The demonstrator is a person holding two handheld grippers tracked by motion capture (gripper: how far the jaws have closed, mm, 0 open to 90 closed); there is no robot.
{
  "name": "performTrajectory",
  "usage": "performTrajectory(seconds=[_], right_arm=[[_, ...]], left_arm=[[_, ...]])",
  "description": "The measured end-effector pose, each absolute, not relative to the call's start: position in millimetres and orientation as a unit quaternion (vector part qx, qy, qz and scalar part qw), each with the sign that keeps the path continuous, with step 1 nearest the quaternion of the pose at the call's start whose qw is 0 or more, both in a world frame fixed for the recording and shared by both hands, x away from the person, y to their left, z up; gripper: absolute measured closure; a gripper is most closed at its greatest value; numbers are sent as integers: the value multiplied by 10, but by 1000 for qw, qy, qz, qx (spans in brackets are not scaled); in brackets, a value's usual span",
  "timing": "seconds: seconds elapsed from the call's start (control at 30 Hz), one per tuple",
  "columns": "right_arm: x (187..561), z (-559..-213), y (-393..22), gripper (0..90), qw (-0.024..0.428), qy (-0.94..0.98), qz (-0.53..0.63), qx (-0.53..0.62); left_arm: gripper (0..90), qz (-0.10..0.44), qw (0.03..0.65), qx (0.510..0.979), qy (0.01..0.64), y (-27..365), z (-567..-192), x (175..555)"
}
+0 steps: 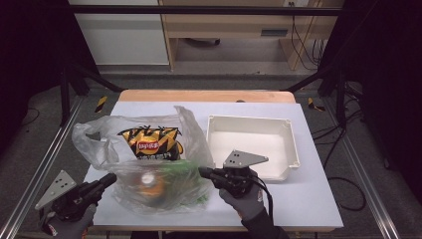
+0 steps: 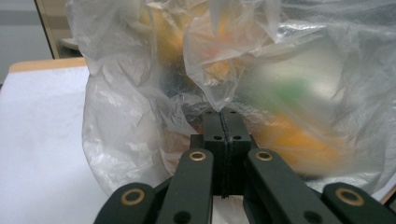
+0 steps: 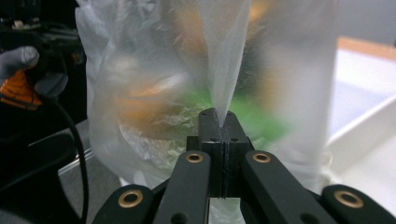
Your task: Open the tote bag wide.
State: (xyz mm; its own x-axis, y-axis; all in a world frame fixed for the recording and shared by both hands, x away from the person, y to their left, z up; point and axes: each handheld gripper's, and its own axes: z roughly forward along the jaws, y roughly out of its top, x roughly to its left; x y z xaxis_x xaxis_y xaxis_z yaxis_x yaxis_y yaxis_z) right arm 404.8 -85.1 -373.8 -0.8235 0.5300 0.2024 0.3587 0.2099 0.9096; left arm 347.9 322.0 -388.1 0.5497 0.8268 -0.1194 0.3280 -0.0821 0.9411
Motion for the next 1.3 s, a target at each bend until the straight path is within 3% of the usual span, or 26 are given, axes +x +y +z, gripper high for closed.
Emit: performTrajectory(seconds=[0.3, 0.87, 1.17, 1.3], right_arm=[[3977, -4038, -913, 900, 57, 785, 536, 305], [4004, -4549, -901, 900, 43, 802, 477, 356], [4022, -4715, -834, 874, 60, 812, 450, 367], [3985, -4664, -851, 697, 69, 807, 464, 359]], left_arm=[[900, 206, 501, 724, 427, 3190, -4210, 3393], [900, 170, 408, 781, 441, 3027, -4614, 3581], [899, 164, 392, 788, 445, 3002, -4708, 3636], [899, 164, 391, 788, 447, 2993, -4731, 3646]])
